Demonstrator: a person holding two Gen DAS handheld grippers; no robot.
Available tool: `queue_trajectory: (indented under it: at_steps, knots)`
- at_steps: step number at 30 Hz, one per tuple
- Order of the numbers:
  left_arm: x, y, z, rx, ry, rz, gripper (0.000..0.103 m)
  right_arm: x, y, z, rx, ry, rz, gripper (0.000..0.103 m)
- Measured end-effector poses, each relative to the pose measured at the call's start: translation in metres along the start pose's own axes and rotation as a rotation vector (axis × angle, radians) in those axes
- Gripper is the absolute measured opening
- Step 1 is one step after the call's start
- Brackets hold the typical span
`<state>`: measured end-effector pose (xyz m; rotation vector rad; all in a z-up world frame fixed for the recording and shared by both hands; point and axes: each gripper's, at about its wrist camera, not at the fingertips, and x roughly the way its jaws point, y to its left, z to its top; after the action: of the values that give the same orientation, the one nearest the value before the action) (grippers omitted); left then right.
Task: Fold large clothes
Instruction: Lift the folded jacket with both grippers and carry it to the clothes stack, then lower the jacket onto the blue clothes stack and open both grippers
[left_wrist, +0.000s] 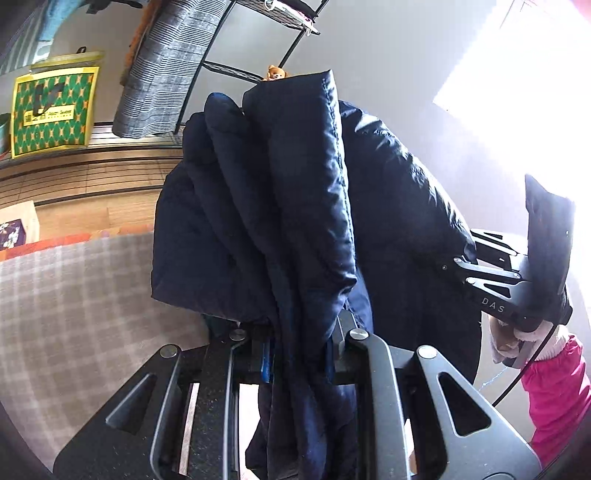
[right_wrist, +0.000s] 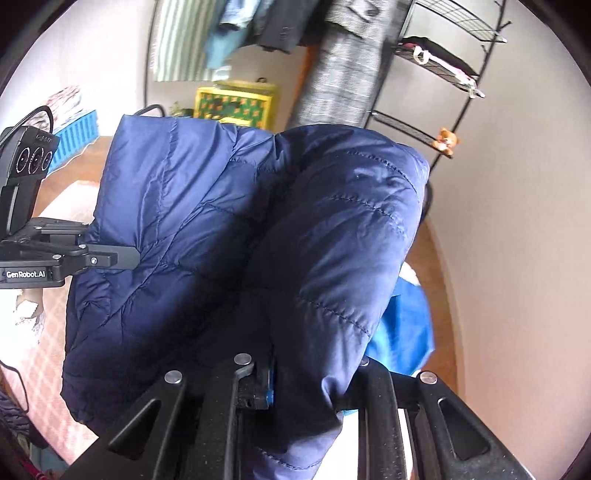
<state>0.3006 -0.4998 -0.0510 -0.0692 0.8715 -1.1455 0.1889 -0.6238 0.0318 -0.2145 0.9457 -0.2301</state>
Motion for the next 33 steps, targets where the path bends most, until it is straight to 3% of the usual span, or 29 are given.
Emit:
queue_trajectory:
  at_steps: [5, 9, 18, 21, 23, 26, 33]
  knots:
    - [0.064, -0.018, 0.043, 0.008, -0.022, -0.015, 0.018, 0.029, -0.055, 0.025, 0.009, -0.015, -0.082, 0.017]
    - [0.103, -0.009, 0.060, -0.006, -0.027, -0.008, 0.018, 0.050, -0.081, 0.039, 0.006, -0.039, -0.119, 0.017]
    - [0.137, 0.016, 0.046, -0.043, 0.017, 0.070, 0.018, 0.132, -0.112, 0.045, 0.064, -0.022, -0.063, 0.018]
    - [0.145, 0.033, 0.040, -0.078, 0.033, 0.093, 0.020, 0.156, -0.125, 0.031, 0.106, 0.038, -0.081, 0.027]
    - [0.147, 0.041, 0.037, -0.099, 0.035, 0.091, 0.028, 0.173, -0.131, 0.024, 0.128, 0.081, -0.103, 0.039]
    - [0.146, 0.042, 0.036, -0.093, 0.035, 0.114, 0.032, 0.184, -0.137, 0.010, 0.145, 0.113, -0.162, 0.054]
    - [0.126, 0.037, 0.032, -0.091, 0.031, 0.153, 0.035, 0.170, -0.153, -0.012, 0.242, 0.114, -0.183, 0.055]
